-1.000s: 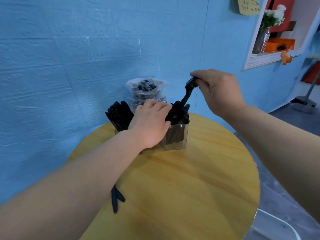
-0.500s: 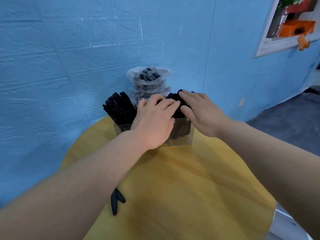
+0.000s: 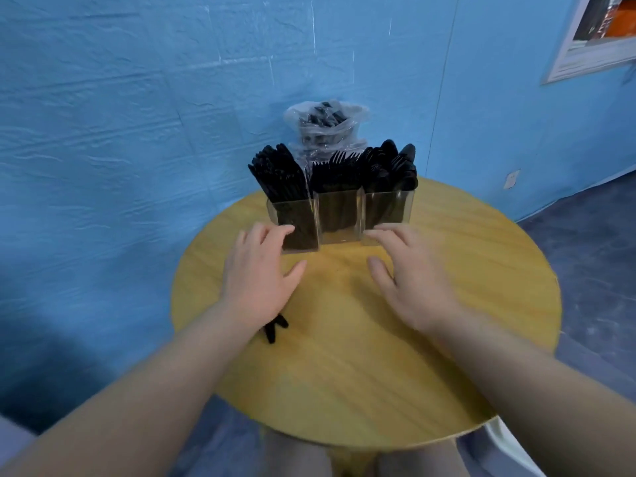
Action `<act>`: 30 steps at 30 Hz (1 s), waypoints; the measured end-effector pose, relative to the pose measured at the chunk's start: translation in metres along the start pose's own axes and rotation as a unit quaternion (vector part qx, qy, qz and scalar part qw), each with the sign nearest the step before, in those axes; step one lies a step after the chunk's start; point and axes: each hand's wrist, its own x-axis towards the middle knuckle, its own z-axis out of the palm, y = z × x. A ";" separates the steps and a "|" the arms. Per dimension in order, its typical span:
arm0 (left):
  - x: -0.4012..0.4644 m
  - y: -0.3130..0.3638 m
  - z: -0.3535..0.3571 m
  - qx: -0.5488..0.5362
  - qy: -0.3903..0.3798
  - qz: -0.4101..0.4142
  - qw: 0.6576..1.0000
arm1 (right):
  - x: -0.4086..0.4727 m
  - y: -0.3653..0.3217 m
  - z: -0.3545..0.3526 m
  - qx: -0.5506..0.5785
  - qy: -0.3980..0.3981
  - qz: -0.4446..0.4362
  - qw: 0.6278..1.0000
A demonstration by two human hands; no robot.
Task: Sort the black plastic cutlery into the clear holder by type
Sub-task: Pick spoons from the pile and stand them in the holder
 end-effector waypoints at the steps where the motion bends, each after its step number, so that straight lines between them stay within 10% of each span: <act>1: -0.010 -0.009 -0.001 0.001 -0.010 -0.037 0.999 | -0.006 -0.004 0.008 -0.012 -0.031 0.009 0.999; 9: -0.047 -0.034 0.006 -0.025 -0.094 -0.155 0.983 | -0.021 -0.019 0.020 -0.041 -0.137 0.069 0.987; 30: -0.055 0.007 0.018 -0.212 -0.100 0.032 0.972 | -0.019 -0.013 0.015 0.140 -0.066 0.151 0.976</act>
